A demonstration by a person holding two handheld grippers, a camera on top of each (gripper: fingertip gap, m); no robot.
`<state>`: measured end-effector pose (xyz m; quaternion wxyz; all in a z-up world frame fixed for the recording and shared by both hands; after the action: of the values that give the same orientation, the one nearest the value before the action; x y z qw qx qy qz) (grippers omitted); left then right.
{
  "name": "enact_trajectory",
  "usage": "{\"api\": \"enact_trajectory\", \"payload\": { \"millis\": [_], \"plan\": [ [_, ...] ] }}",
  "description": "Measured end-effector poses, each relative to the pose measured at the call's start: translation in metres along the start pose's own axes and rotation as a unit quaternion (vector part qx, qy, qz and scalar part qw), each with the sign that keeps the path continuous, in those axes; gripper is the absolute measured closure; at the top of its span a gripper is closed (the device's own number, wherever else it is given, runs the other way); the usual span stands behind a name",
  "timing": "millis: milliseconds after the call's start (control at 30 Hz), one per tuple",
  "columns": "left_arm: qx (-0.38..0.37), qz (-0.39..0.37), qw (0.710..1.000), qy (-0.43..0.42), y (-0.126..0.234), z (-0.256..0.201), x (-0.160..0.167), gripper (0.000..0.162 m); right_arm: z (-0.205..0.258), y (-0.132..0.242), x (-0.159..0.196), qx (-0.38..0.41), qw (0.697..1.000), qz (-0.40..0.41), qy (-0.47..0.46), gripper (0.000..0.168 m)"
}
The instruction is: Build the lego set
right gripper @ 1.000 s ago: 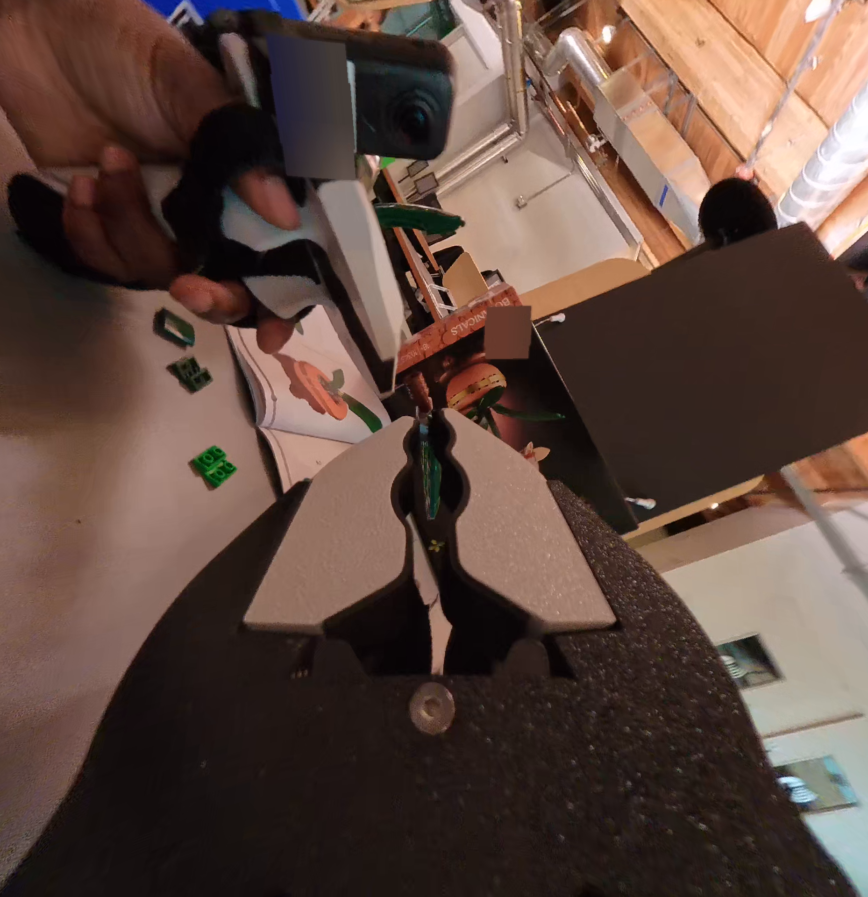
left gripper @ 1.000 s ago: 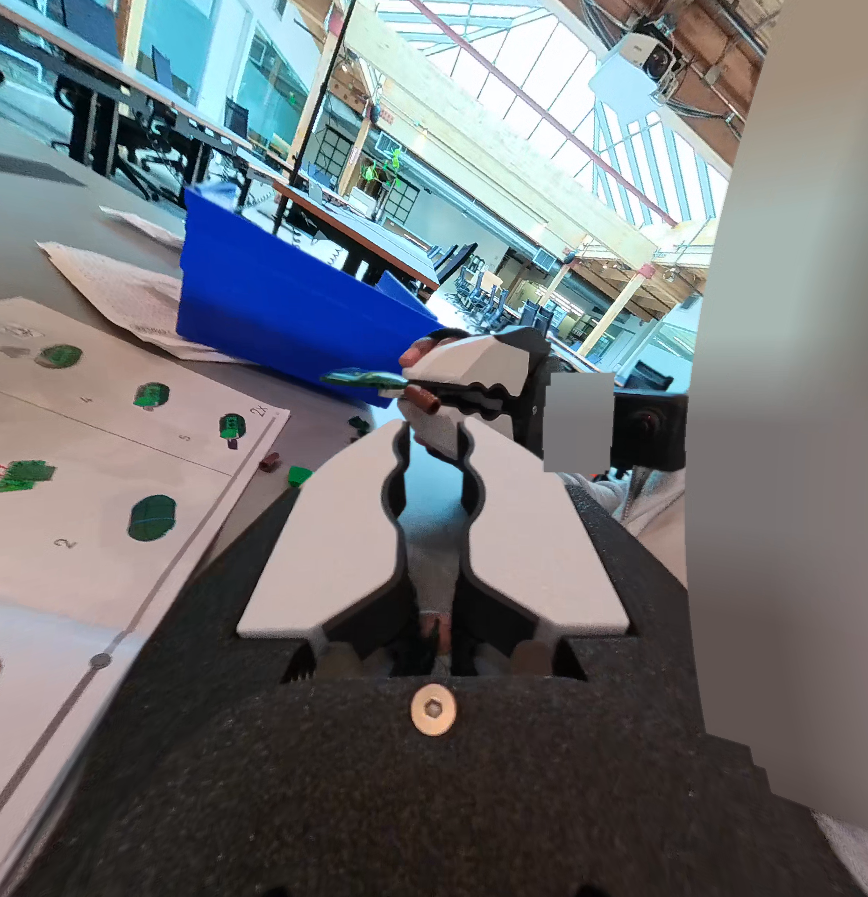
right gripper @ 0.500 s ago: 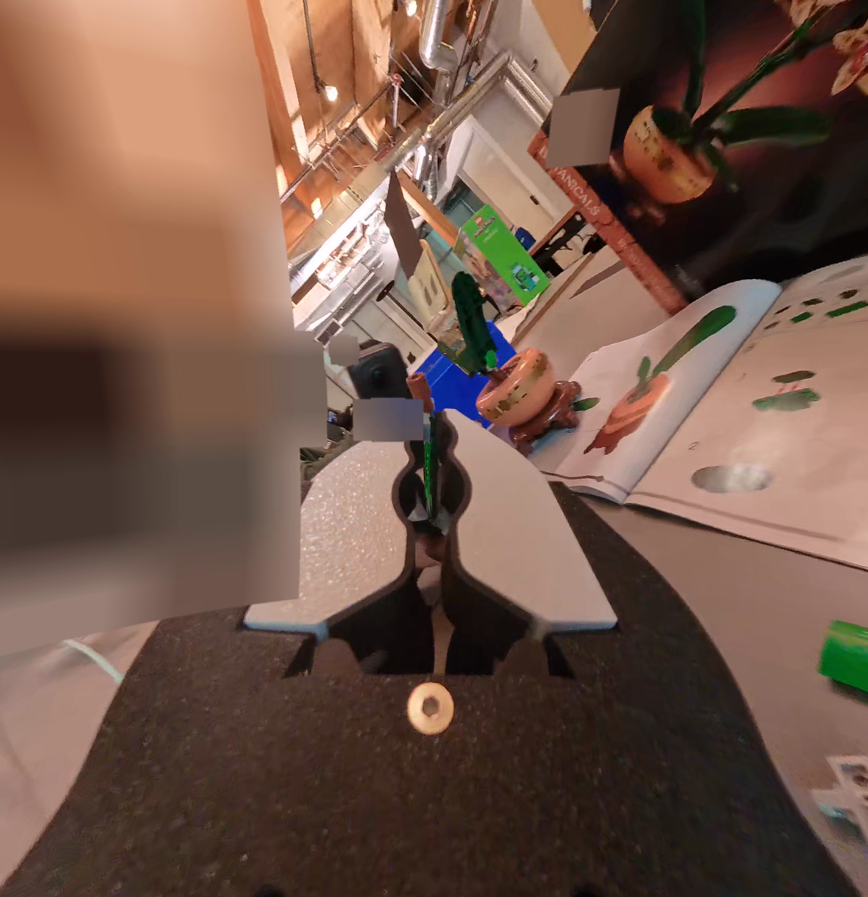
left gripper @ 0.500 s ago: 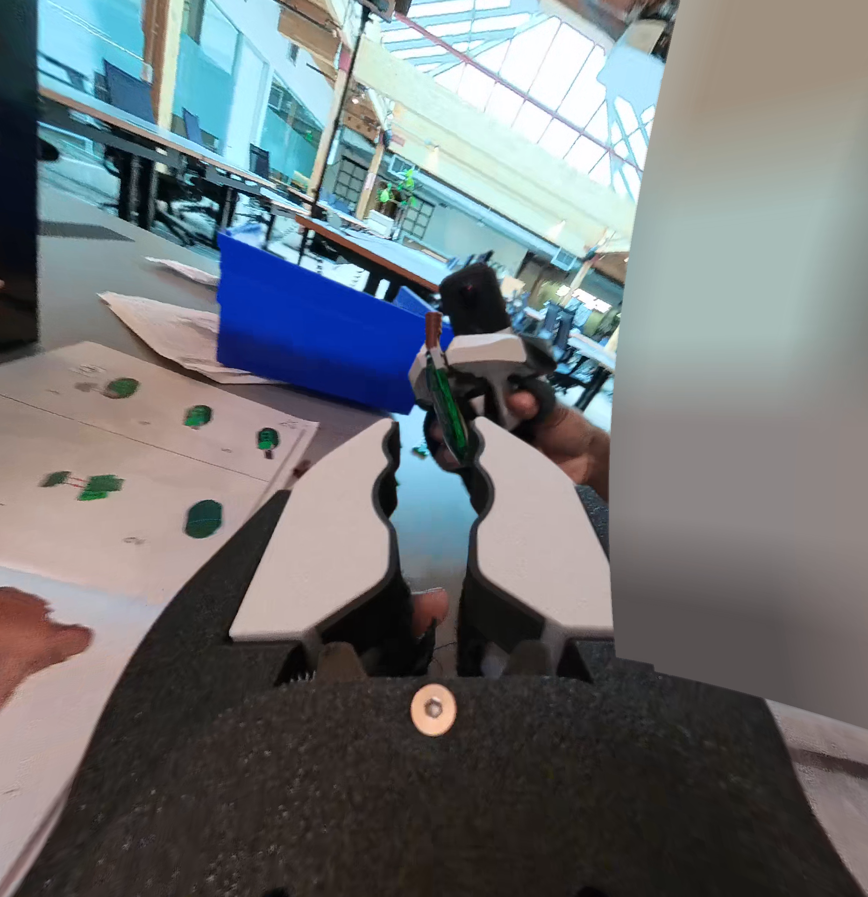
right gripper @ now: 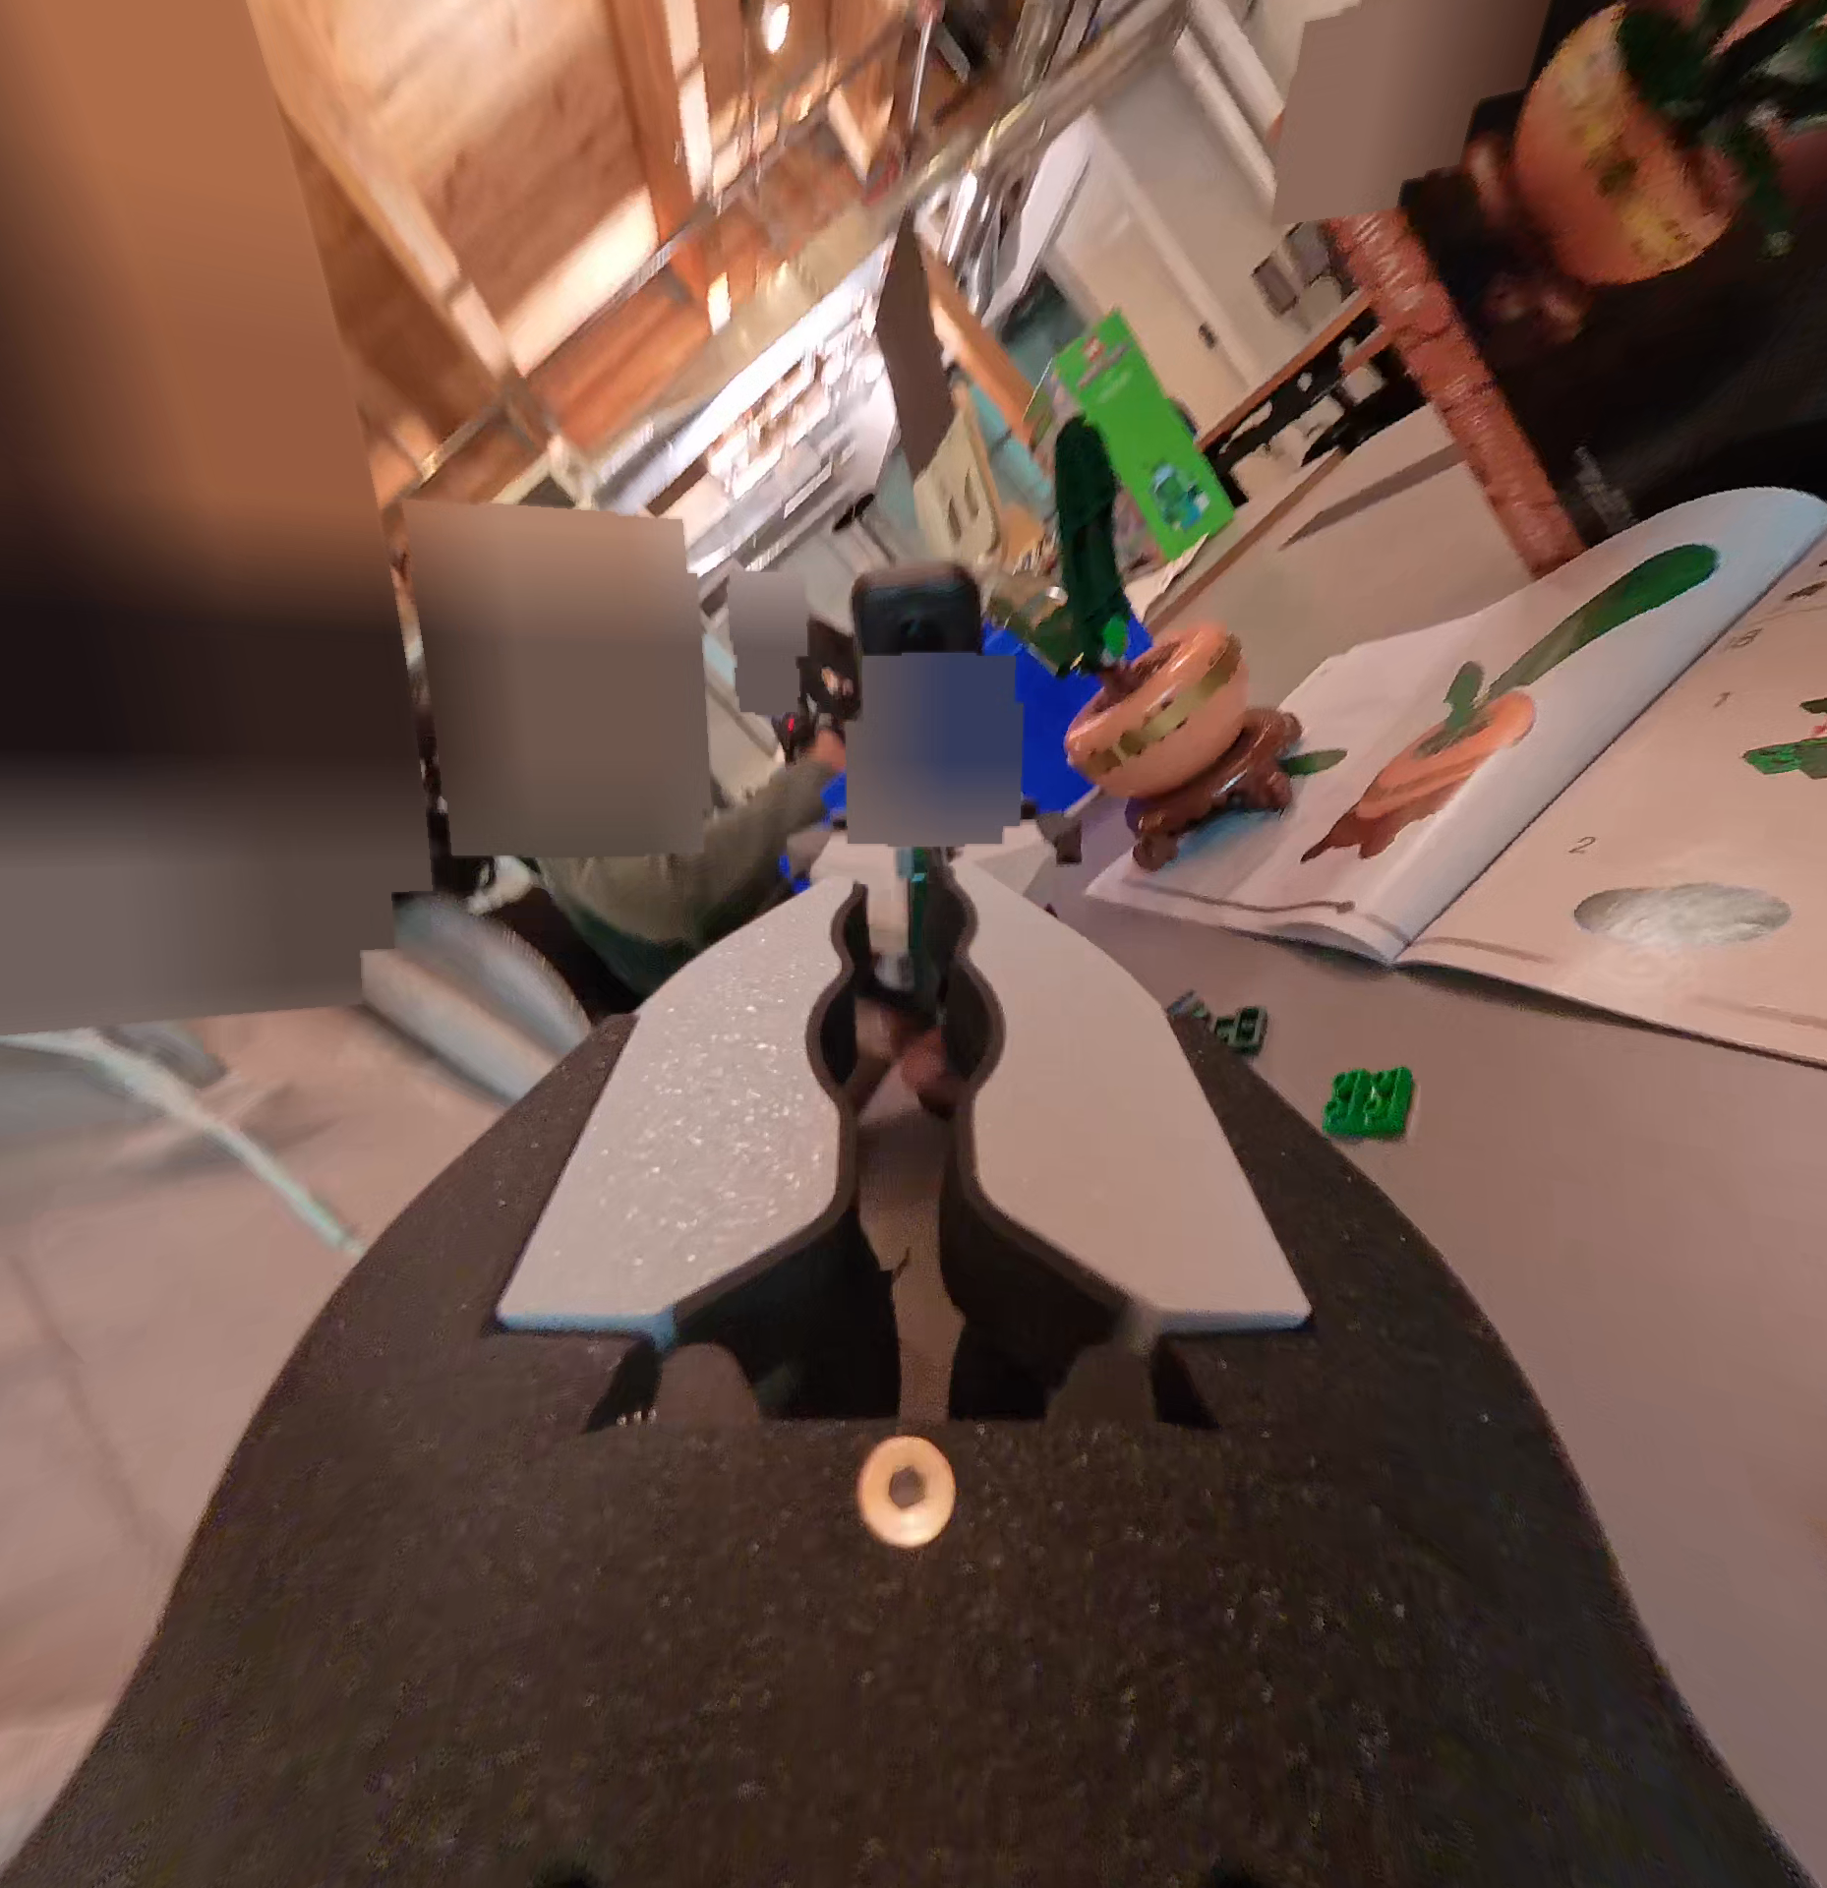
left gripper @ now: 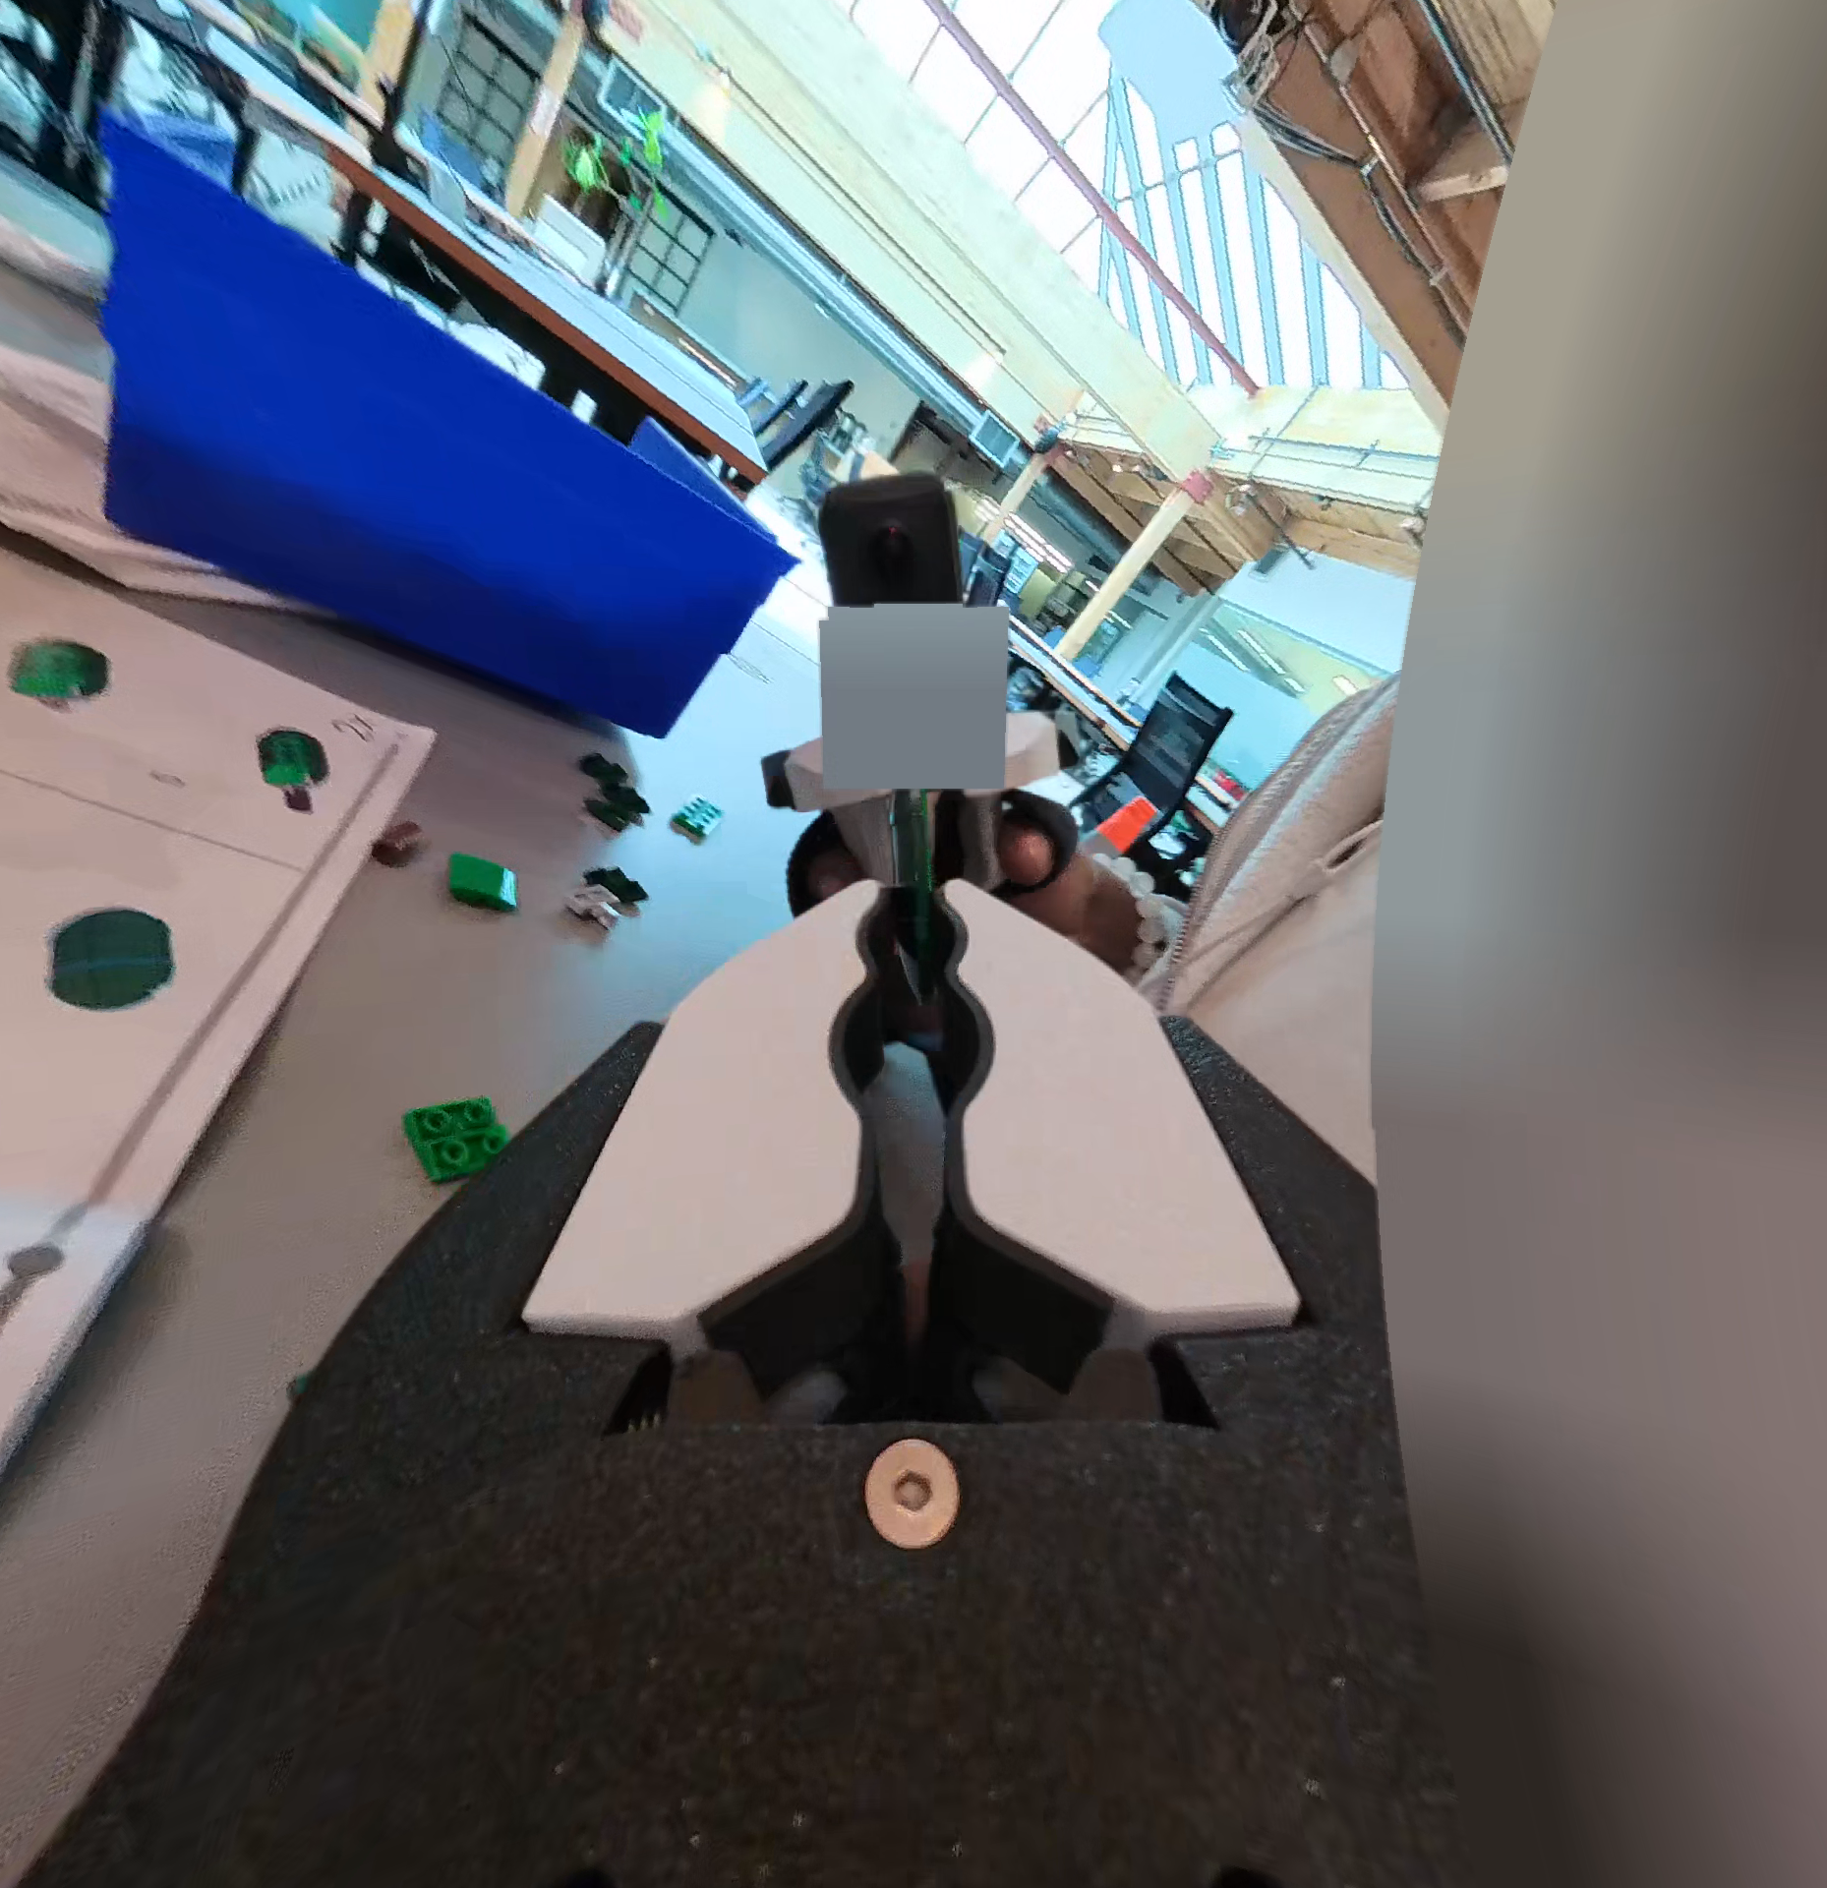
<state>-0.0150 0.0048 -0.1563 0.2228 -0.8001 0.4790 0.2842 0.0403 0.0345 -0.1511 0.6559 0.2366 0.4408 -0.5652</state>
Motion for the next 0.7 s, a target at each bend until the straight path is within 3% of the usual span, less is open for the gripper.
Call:
{"api": "enact_trajectory", "payload": {
  "millis": [33, 233, 467, 500, 600, 667, 700],
  "plan": [
    [0.001, 0.007, 1.0, 0.012, 0.002, -0.002, 0.001, 0.157, 0.003, 0.003, 0.003, -0.005, 1.0, 0.023, 0.018, 0.154],
    [-0.049, 0.098, 0.994, 0.022, 0.011, -0.001, 0.017, 0.157, 0.0, 0.017, 0.007, 0.012, 0.987, 0.121, 0.1, 0.137],
    [-0.05, 0.191, 0.98, 0.036, 0.005, 0.001, 0.031, 0.157, 0.005, 0.001, 0.023, -0.09, 0.966, 0.23, 0.074, 0.147],
    [-0.046, 0.204, 0.977, 0.037, 0.004, 0.0, 0.033, 0.157, 0.005, 0.0, 0.024, -0.097, 0.965, 0.234, 0.072, 0.156],
    [-0.039, 0.222, 0.974, 0.033, 0.004, -0.002, 0.035, 0.155, 0.002, 0.003, 0.024, -0.086, 0.967, 0.231, 0.067, 0.161],
    [-0.031, 0.188, 0.982, 0.002, 0.003, -0.003, 0.025, 0.152, -0.004, 0.005, 0.014, -0.061, 0.981, 0.181, 0.028, 0.161],
    [-0.039, 0.149, 0.988, -0.025, 0.003, -0.002, 0.016, 0.142, -0.009, 0.007, 0.006, -0.039, 0.989, 0.142, -0.001, 0.161]
  ]
}}
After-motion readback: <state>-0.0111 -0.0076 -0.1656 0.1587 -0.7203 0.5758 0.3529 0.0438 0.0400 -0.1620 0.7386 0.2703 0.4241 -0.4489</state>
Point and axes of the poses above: each gripper's, where its closed fingertips meet, y back along the fingers, x out of its underside, z = x × y across the jaws, the point moved 3 cm from there along y, back along the fingers, and after that the axes turned 12 degrees about y, right-handed, at the moved point
